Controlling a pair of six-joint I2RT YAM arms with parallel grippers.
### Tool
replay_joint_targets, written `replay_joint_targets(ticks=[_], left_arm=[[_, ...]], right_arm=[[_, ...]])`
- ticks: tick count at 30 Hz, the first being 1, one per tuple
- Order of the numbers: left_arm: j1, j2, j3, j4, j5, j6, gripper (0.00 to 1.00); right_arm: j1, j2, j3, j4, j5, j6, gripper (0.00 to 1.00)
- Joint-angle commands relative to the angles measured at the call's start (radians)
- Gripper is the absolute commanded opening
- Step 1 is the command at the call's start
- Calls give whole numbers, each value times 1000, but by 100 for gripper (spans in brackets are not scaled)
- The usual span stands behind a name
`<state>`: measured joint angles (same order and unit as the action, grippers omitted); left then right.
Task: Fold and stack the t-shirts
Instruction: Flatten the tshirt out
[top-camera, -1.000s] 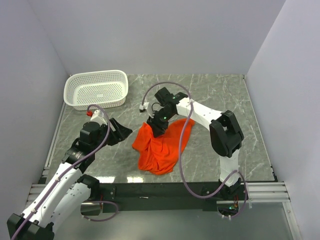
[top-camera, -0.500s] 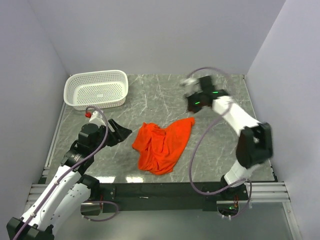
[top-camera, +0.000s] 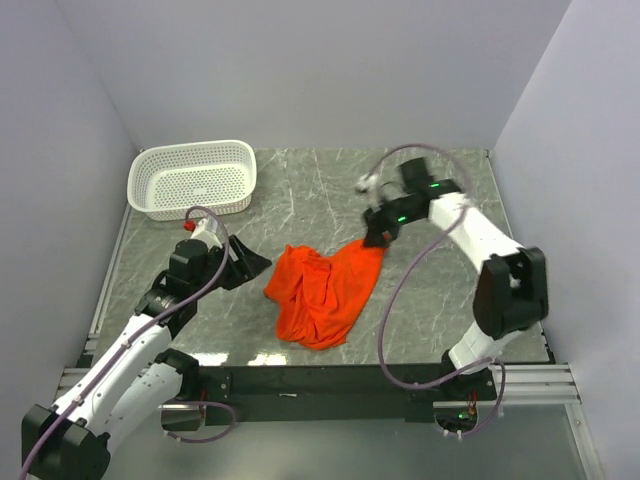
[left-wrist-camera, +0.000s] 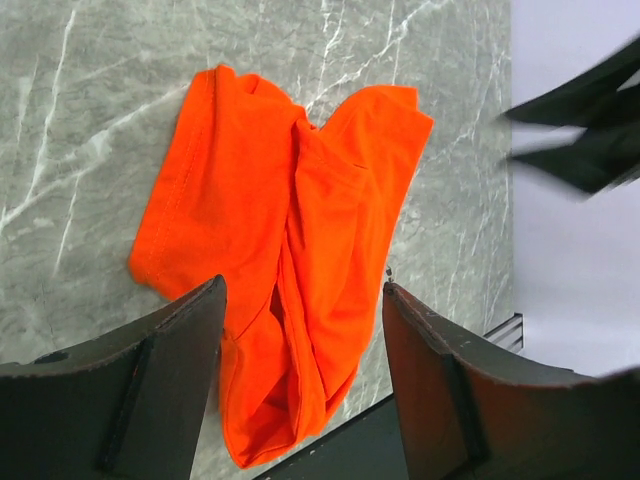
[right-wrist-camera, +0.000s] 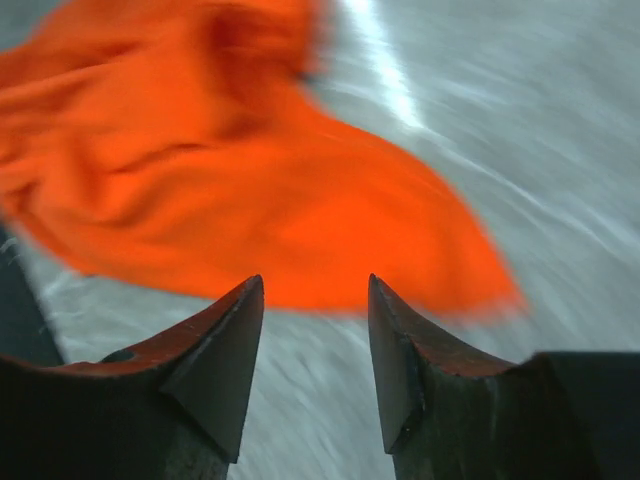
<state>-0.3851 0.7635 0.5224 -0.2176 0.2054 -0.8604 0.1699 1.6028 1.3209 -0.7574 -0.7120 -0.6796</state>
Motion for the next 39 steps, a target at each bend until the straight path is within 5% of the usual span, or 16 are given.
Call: replay_joint_targets(ticks=[1, 5, 18, 21, 22, 23, 25, 28, 35, 39], left_arm=[[5, -24, 14, 46, 14, -12, 69], [6, -87, -4, -9, -18, -14, 70], [8, -122, -29, -25, -9, -23, 69], [8, -125, -21, -28, -11, -23, 69], [6, -127, -21, -29, -14, -23, 70], [8, -131, -24, -29, -14, -23, 70], [6, -138, -27, -32, -15, -26, 70], [6, -147, -28, -48, -18, -23, 70], [8, -152, -51, -14, -9, -31, 70], [8, -113, -58, 35, 15, -35, 69]], right_arm=[[189, 25, -6, -28, -124, -154, 55], [350, 125, 58, 93, 17, -18, 59], [462, 321, 176, 93, 148, 57, 56], [473, 329, 185, 76, 116, 54, 39], [470, 324, 187, 67, 114, 54, 15], [468, 318, 182, 66, 117, 54, 3], [459, 269, 152, 104, 158, 77, 0], [384, 159, 89, 231, 282, 204, 0], [-69, -21, -15, 447, 742, 495, 0], [-165, -21, -37, 449, 778, 505, 0]])
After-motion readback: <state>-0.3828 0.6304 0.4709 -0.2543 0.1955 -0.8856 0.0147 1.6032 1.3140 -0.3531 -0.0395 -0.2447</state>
